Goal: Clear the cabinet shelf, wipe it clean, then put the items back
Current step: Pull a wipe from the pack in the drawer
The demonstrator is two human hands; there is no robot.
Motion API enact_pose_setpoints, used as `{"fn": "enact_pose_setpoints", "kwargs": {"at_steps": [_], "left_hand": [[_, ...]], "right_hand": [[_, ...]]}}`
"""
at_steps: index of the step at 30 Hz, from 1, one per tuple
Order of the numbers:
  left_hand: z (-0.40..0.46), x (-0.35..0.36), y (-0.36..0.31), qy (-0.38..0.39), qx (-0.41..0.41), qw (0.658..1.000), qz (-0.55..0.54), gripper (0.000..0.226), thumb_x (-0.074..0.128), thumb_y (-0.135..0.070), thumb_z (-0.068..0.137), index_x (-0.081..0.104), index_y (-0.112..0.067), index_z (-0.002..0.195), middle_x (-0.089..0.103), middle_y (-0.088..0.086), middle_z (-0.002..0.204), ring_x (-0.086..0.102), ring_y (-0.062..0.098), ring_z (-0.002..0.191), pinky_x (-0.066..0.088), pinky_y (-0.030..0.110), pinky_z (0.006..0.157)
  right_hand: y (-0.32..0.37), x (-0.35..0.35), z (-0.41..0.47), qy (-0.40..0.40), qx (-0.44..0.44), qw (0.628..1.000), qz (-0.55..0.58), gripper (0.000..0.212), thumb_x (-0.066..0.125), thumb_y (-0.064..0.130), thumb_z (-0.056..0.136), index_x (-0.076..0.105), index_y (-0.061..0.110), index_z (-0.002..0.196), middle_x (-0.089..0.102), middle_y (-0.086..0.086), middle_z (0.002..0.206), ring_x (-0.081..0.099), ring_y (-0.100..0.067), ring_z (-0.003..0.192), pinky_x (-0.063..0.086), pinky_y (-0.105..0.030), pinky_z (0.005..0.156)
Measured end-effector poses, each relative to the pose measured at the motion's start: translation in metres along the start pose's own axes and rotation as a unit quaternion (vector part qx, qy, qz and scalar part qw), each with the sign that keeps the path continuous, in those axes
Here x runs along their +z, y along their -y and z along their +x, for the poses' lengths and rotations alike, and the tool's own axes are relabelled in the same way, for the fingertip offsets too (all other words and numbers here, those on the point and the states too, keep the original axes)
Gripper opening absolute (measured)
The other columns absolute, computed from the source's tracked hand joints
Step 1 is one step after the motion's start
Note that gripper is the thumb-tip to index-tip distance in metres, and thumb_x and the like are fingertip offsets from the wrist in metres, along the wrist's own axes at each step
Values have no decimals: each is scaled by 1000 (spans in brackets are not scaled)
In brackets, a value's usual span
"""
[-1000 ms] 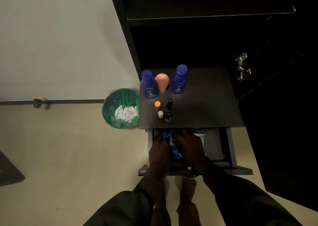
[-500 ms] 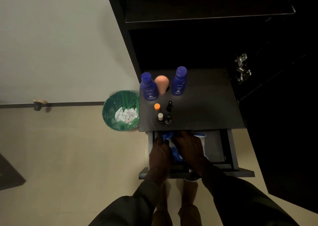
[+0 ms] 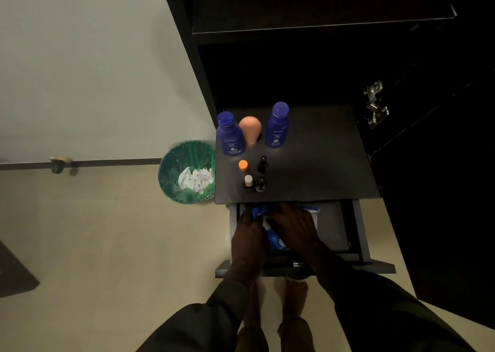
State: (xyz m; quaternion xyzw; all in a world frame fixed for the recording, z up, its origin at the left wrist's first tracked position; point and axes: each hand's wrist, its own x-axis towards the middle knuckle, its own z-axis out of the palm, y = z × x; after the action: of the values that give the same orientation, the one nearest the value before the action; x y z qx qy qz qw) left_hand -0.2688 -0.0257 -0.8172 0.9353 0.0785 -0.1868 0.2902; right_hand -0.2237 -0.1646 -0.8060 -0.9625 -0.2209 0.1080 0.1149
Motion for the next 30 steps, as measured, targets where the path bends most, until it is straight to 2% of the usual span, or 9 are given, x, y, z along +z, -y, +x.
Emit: {"fn": "enact_pose_setpoints", "kwargs": {"at_steps": [6, 9, 14, 19, 22, 23, 26, 28, 30], "left_hand": [[1, -2, 0, 4, 1, 1000, 7, 54, 61, -20, 90, 44, -20, 142, 41, 0, 148, 52, 15, 122, 41, 21, 101], [-1, -5, -2, 4, 19, 1000, 22, 50, 64, -18, 89, 50, -18, 137, 40, 4, 149, 49, 20, 127, 46, 31, 104], [-4, -6, -5, -9, 41, 998, 45, 50, 66, -20, 88, 50, -21, 136, 32, 7, 154, 41, 25, 136, 44, 35, 108], [-7, -5, -5, -20, 56, 998, 31, 48, 67, -22, 87, 52, -27, 133, 32, 5, 155, 38, 25, 138, 45, 36, 107], [-9, -6, -7, -27, 58, 998, 23, 40, 67, -24, 88, 57, -26, 127, 33, 5, 154, 39, 24, 137, 46, 36, 106], [-10, -6, -8, -25, 61, 998, 19, 37, 66, -25, 88, 59, -25, 125, 33, 5, 154, 39, 23, 137, 45, 35, 107], [-10, -7, -10, -22, 61, 998, -4, 32, 63, -28, 91, 62, -19, 121, 41, 6, 149, 45, 20, 133, 44, 35, 107], [-12, -9, -11, -23, 71, 997, -19, 32, 62, -29, 92, 62, -17, 121, 48, 7, 143, 48, 21, 131, 45, 37, 106], [-16, -11, -13, -48, 99, 994, -1, 29, 65, -29, 90, 65, -16, 116, 50, 9, 140, 47, 23, 132, 45, 39, 107]], "right_hand": [[4, -1, 1, -13, -12, 1000, -17, 25, 87, 21, 61, 71, 15, 78, 67, -10, 97, 68, -27, 81, 55, -36, 59], [1, -1, -8, -27, -17, 999, -16, 27, 87, 25, 63, 69, 18, 82, 65, -8, 102, 66, -26, 89, 53, -34, 63], [-4, 1, -18, -47, -17, 999, 19, 12, 73, 20, 79, 67, 20, 90, 60, -5, 112, 60, -23, 100, 54, -36, 67], [-2, -11, -28, -90, -11, 995, 41, 20, 80, 20, 76, 71, 19, 94, 64, -4, 112, 64, -19, 101, 53, -27, 75], [-3, -16, -34, -111, -8, 992, 67, 15, 60, 28, 89, 70, 20, 97, 63, -2, 114, 60, -15, 103, 46, -20, 77], [-3, -17, -36, -110, -6, 991, 75, 14, 61, 27, 89, 70, 19, 96, 63, -3, 113, 60, -15, 101, 44, -18, 76], [0, -27, -40, -91, -3, 988, 121, 25, 80, 11, 77, 68, 12, 100, 63, -7, 112, 66, -23, 97, 49, -27, 75], [-2, -28, -44, -65, 25, 985, 157, 38, 81, 7, 77, 64, 10, 110, 59, -4, 116, 64, -25, 103, 55, -37, 84], [-7, -19, -48, -97, 25, 981, 169, 35, 80, 9, 77, 64, 12, 108, 63, -8, 115, 66, -25, 100, 59, -42, 79]]}}
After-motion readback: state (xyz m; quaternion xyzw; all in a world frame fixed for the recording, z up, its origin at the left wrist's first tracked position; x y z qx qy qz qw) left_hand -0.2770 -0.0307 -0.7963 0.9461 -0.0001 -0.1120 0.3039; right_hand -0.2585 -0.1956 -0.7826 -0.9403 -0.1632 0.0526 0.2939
